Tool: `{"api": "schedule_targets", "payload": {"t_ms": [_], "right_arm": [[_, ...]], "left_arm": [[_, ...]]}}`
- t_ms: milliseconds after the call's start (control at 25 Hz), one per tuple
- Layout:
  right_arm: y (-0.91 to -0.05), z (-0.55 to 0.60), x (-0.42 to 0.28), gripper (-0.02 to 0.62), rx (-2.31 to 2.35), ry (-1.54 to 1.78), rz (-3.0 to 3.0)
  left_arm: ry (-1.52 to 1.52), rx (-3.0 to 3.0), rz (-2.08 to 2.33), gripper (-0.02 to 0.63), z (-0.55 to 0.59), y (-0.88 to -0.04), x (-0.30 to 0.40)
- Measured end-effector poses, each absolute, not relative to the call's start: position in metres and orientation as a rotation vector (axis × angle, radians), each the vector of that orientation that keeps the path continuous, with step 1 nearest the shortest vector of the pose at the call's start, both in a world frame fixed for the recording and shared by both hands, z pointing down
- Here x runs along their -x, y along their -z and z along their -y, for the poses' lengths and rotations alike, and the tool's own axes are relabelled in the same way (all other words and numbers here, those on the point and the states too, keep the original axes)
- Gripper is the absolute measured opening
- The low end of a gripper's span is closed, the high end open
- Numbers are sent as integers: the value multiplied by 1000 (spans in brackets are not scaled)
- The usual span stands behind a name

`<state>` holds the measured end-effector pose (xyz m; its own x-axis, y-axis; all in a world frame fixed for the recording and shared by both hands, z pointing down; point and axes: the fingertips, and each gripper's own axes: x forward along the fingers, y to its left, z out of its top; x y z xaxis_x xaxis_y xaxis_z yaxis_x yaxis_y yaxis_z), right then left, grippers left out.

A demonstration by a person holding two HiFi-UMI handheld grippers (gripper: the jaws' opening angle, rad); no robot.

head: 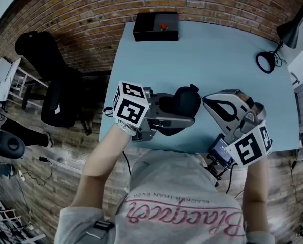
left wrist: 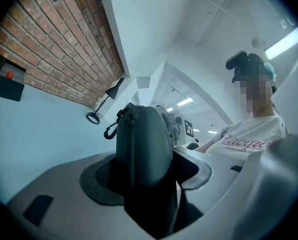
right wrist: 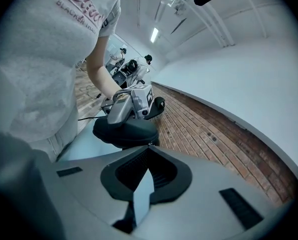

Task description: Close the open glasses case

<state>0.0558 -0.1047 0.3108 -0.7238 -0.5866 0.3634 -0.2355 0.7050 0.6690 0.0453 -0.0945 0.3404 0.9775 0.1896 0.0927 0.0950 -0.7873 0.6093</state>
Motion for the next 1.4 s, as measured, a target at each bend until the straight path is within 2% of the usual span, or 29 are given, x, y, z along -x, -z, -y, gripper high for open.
{"api": "schedule_targets", "payload": {"t_ms": [920, 1400], "right_arm": [[-331, 86, -51, 15, -544, 700, 2346], [-345, 86, -57, 17, -594, 587, 2382]], "left_arm": [[23, -2302, -135, 293, 116, -333, -47], [20, -2241, -63, 307, 125, -344, -54]]}}
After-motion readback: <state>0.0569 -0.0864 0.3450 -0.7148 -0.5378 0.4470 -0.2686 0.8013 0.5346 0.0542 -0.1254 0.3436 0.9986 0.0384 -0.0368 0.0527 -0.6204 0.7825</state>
